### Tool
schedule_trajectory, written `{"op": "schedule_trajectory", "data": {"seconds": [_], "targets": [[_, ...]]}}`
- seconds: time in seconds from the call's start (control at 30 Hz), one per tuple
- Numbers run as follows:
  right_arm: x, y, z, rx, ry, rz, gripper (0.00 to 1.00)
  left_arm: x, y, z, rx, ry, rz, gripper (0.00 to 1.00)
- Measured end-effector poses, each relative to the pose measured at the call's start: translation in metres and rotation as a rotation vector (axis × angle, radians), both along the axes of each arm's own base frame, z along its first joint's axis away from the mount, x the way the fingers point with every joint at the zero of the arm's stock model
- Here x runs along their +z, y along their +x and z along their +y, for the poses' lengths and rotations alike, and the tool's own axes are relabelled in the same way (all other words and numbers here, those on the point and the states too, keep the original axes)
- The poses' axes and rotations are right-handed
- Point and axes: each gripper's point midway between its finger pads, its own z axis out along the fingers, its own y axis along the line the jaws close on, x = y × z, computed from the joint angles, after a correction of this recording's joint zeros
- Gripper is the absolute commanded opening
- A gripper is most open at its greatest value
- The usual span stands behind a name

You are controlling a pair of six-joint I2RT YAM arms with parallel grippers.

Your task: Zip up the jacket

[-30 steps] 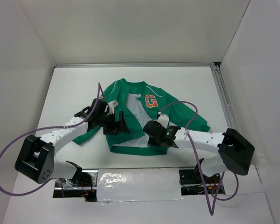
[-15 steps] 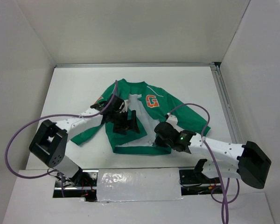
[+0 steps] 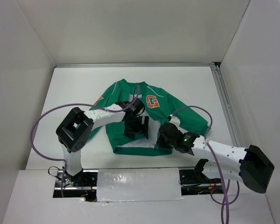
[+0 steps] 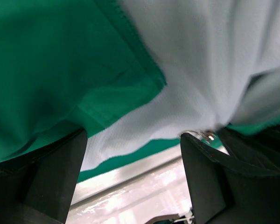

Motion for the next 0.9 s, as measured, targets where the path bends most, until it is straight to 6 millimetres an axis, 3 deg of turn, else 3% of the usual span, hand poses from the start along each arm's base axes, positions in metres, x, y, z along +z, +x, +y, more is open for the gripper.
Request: {"op": "schedule_trajectory", "data": {"seconds": [0.13, 0.47, 0.7, 0.9], "targets": [[0.004, 0.000, -0.005, -0.010, 0.027, -0.012, 0.25, -0.012, 0.000, -0.001, 0.029, 0.073, 0.026, 0.91], [0.007, -0.003, -0.005, 0.010, 0.053, -0.018, 0.24, -0.016, 0.012, -0.001, 0.188, 0.171, 0.084, 0.88], [0.015, -0.004, -0.003, 0.016, 0.080, -0.035, 0.24, -0.010, 0.023, 0.004, 0.328, 0.247, 0.090, 0.87], [0.018, -0.003, -0.004, 0.027, 0.079, -0.048, 0.24, -0.003, 0.042, -0.005, 0.390, 0.270, 0.072, 0.86]]}}
